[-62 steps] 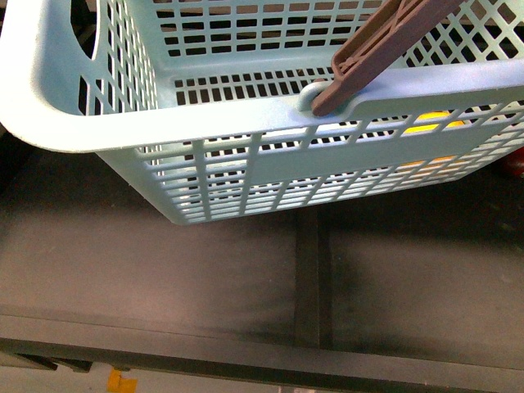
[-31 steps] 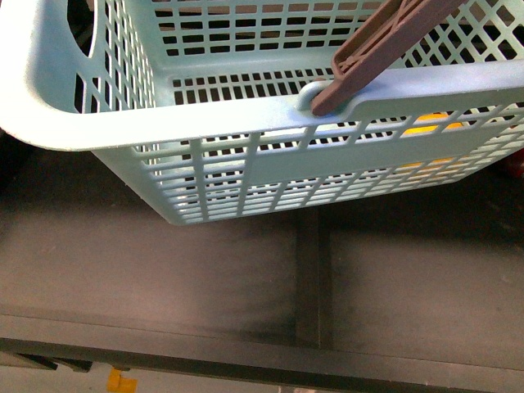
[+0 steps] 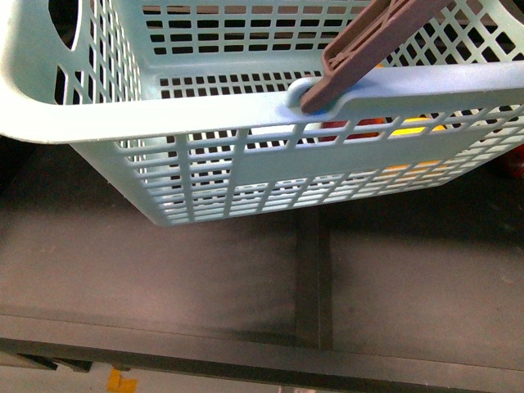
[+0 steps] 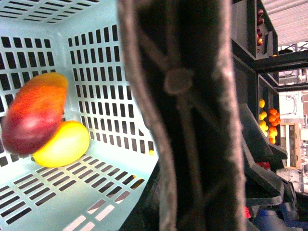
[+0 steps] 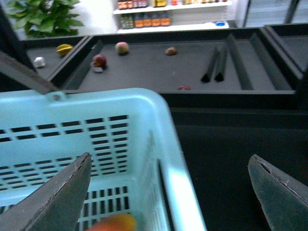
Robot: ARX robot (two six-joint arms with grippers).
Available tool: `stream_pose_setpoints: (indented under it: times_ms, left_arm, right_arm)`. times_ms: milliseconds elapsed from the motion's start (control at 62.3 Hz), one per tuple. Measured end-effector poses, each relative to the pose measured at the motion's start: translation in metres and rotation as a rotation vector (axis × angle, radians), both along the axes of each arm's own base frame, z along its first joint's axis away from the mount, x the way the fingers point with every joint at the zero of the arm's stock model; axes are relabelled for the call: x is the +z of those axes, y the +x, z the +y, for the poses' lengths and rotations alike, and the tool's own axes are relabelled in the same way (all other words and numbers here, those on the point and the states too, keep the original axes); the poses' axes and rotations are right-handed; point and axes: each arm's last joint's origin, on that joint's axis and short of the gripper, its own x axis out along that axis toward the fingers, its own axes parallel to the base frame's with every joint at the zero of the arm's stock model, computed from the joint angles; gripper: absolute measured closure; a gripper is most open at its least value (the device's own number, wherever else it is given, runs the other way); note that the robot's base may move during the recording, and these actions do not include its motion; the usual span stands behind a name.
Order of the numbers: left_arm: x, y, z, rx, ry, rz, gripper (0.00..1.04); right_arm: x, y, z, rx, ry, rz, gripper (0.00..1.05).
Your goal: Pick lemon and mango into basket
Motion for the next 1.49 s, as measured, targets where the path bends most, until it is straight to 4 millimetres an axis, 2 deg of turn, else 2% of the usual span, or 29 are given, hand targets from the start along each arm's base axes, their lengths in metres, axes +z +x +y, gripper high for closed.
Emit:
stream_pose_setpoints:
  times_ms: [112,177,353,514,964,1317,1494]
  left_arm:
    - [0.000,0.000,0.000,0.002,0.002,-0.003,1.01]
    - [0.000,0.000,0.000,0.001,0.001,-0.001,1.01]
    - [0.000,0.000,-0.001,-0.010,-0.004,0.003,1.01]
    - [0.000,0.000,0.000,-0.005,-0.001,0.000,1.01]
    - [0.000,0.000,0.000,-0.008,-0.002,0.001,1.01]
    - [0.000,0.000,0.000,-0.005,0.000,-0.001,1.01]
    - [0.000,0.000,0.000,-0.008,-0.002,0.001,1.01]
  right_arm:
    - [-0.011,-0.043,-0.017,-0.015,-0.026,-0.053,0.34]
    - [-0.021,-0.060,-0.022,-0.005,-0.031,-0.060,0.44]
    - [-0.047,-0.083,-0.031,-0.017,-0.044,-0.033,0.74]
    - [-0.060,-0.101,-0.031,-0.016,-0.047,-0.040,1.03]
    - [-0.083,-0.134,-0.031,-0.016,-0.049,-0.039,1.03]
    - [-0.094,-0.149,-0.031,-0.015,-0.049,-0.055,1.03]
    - [-0.092,-0.155,-0.031,-0.016,-0.050,-0.066,1.03]
